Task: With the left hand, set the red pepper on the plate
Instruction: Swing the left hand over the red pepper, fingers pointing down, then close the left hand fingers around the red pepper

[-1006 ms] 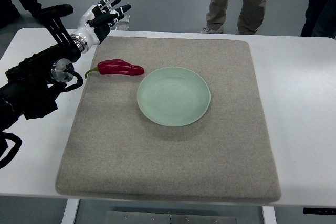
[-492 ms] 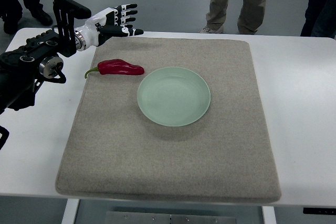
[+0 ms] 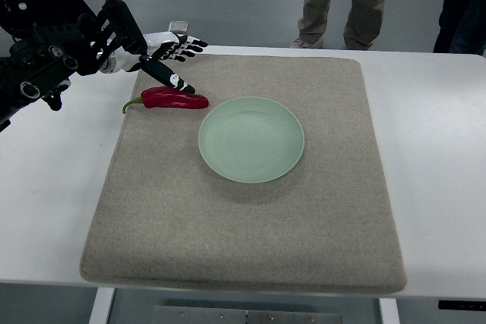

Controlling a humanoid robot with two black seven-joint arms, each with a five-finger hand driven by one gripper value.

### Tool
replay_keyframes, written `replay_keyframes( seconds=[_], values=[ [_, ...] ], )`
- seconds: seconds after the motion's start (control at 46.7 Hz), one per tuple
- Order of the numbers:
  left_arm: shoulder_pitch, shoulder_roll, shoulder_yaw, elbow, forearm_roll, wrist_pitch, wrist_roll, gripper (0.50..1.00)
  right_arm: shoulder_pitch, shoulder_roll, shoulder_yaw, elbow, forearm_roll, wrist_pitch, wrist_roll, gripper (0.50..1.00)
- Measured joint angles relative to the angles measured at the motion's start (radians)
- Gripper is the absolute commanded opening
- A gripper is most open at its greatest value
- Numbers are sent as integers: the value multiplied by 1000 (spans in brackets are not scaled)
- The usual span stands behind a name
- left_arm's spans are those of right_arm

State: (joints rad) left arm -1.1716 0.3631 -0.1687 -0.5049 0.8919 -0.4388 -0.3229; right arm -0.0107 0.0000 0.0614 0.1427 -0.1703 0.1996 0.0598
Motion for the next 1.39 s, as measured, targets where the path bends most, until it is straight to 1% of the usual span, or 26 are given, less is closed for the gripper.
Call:
replay_keyframes(
  seconds=[0.385,0.728,0.92,1.006,1.113,1.198,1.284,1.327,1.391],
  values=[
    [-19,1,1,0,278,16,-4,943,0,0,0,0,0,0,0,932],
    [-23,-1,16,-3,463,31,-54,941,0,0,0,0,0,0,0,932],
    [-23,-5,25,-13,494,32,-62,943,0,0,0,0,0,0,0,932],
    [-23,-5,29,-18,496,31,-64,958,0,0,0,0,0,0,0,932],
    [-23,-5,29,-21,493,35,-92,962,0,0,0,0,0,0,0,932],
    [-23,-3,30,-20,495,37,-114,956,0,0,0,0,0,0,0,932],
    [-23,-3,34,-20,506,38,-117,932,0,0,0,0,0,0,0,932],
    [-23,-3,41,-20,516,38,-117,907,0,0,0,0,0,0,0,932],
    [-23,-4,48,-19,533,39,-115,900,0,0,0,0,0,0,0,932]
  ],
)
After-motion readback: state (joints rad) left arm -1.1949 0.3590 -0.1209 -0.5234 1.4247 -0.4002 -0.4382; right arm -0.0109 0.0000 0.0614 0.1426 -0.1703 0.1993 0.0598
